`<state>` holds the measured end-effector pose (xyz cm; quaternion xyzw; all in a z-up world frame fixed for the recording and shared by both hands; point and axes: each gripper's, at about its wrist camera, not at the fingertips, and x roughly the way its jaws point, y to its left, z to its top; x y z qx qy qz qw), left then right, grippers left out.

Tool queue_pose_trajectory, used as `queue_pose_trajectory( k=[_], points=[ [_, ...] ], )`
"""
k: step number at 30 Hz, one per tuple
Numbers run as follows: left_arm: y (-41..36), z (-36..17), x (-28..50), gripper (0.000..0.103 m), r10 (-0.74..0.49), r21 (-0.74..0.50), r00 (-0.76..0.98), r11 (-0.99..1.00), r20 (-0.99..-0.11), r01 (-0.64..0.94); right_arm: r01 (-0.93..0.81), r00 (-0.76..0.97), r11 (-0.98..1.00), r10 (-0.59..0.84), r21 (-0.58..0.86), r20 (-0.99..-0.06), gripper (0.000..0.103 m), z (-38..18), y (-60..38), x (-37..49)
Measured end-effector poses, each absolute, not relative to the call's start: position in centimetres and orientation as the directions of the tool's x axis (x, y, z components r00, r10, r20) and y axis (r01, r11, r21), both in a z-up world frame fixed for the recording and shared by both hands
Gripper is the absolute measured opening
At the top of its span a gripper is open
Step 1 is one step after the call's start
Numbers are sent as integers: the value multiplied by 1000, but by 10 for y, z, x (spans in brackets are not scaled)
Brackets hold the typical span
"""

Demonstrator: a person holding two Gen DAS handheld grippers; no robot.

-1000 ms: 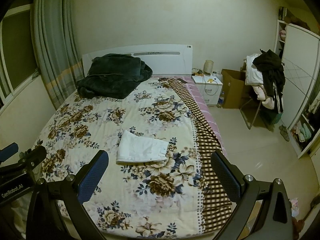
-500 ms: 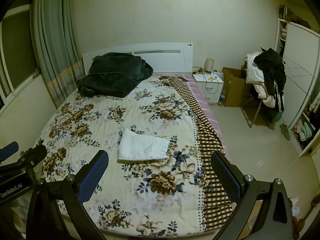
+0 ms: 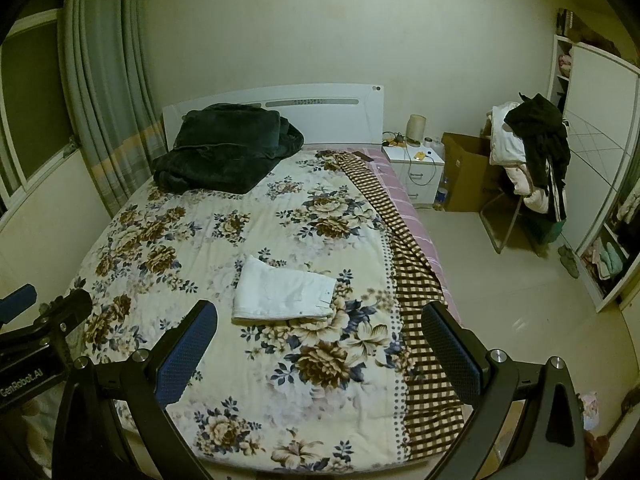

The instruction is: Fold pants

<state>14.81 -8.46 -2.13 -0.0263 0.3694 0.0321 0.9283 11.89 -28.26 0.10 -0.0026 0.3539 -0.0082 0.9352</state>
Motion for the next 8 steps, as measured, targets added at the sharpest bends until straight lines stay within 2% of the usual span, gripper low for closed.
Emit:
queue_pose_trajectory(
  k=[8],
  points=[
    [-89,-19,150,102,39,-26,729,997,-684,-78,14,750,1000,-17,-10,-662,103,1,-283,118]
  ],
)
